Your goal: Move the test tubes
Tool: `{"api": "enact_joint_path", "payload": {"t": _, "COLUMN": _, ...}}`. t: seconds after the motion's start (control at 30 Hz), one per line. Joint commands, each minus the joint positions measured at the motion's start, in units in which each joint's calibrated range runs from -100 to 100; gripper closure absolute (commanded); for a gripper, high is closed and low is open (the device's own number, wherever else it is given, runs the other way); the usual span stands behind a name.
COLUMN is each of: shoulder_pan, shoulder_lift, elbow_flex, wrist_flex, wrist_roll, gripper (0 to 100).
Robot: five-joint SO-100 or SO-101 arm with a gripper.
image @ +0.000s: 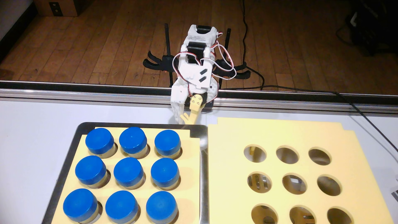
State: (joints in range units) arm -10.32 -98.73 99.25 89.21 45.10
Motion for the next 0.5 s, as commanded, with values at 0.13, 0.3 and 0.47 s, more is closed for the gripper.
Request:
{"api": "enact_joint_path", "payload": {"t": 0.13, "shoulder_pan": -0.16, "shoulder_lift": 0.03, "elbow_flex": 0.66, "wrist_flex": 0.27, "wrist_roll": -0.12, "gripper": 98}}
{"api": "enact_joint_path", "payload": {"t": 0.3, "shoulder_pan": -0.02, "shoulder_lift": 0.03, "elbow_flex": 0.66, "wrist_flex": 0.27, "wrist_roll": 0.14, "gripper": 98}}
{"api": "enact_joint_path", "payload": {"t": 0.47, "shoulder_pan": -0.02, "shoulder_lift": 0.03, "elbow_flex": 0.66, "wrist_flex": 0.27, "wrist_roll": 0.14, "gripper": 98}}
